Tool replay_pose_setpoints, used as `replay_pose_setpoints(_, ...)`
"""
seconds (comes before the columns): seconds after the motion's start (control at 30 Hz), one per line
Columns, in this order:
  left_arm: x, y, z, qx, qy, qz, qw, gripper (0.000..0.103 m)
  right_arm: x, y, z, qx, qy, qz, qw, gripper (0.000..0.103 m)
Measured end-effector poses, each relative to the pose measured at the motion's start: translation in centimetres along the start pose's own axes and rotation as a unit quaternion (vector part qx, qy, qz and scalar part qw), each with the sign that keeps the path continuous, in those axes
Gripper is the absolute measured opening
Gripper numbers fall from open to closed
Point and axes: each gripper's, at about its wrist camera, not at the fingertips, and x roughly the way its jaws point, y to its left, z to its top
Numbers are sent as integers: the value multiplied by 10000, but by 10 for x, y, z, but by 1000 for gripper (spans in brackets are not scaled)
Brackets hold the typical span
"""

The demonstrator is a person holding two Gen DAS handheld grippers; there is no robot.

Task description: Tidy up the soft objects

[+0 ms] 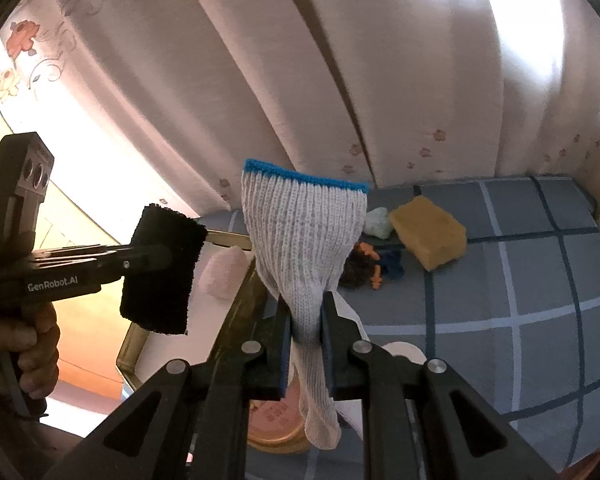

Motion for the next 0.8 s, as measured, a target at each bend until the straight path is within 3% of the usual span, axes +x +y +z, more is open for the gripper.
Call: replay_pose_setpoints(0.8,-22,40,-10,-340,-156,143,9992,19,24,46,11,-426,130,240,9987,14)
